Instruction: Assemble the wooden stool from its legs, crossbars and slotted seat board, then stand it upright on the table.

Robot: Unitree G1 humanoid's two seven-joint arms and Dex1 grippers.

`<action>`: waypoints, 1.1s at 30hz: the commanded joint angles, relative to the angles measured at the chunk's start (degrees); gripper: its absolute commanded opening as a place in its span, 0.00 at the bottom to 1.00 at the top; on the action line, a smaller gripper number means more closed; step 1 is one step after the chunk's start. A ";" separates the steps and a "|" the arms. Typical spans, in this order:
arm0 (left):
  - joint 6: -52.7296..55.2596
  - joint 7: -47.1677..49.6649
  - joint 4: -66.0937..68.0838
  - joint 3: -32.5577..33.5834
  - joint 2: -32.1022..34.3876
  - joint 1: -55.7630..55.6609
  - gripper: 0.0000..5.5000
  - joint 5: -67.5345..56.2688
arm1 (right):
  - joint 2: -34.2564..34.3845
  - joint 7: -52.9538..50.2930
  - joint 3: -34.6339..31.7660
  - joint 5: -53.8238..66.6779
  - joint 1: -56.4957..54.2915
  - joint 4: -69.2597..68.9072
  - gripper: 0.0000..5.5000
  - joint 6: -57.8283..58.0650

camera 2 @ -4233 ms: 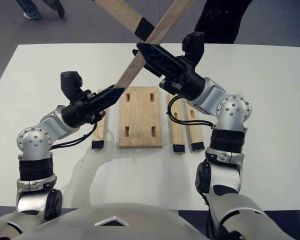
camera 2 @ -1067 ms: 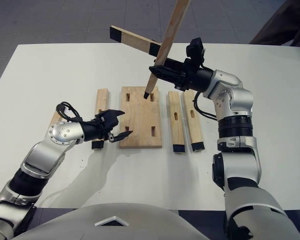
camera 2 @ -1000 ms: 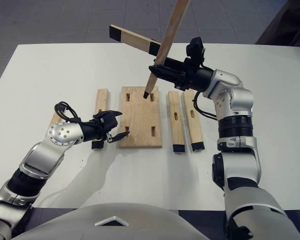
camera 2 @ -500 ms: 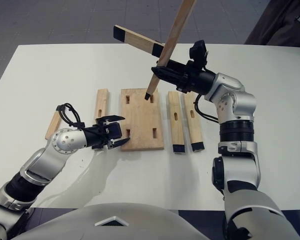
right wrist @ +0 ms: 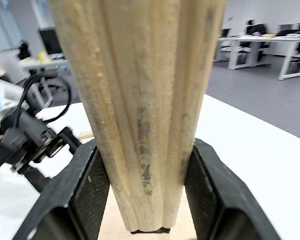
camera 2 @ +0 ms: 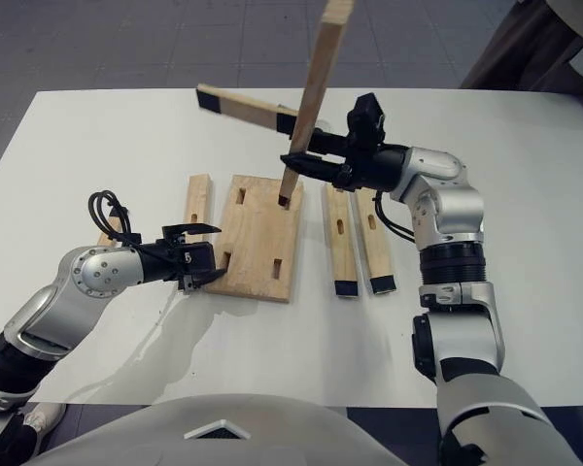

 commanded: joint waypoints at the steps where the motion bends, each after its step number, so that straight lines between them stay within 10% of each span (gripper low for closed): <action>1: -0.23 -2.67 5.68 0.00 2.98 1.17 0.68 1.79 | -0.10 1.67 0.73 -2.61 -4.24 6.56 0.37 -4.28; 33: -3.97 -6.00 6.54 -1.35 1.72 0.35 0.68 2.37 | 5.42 0.91 -0.64 -9.34 -10.36 29.60 0.37 -18.94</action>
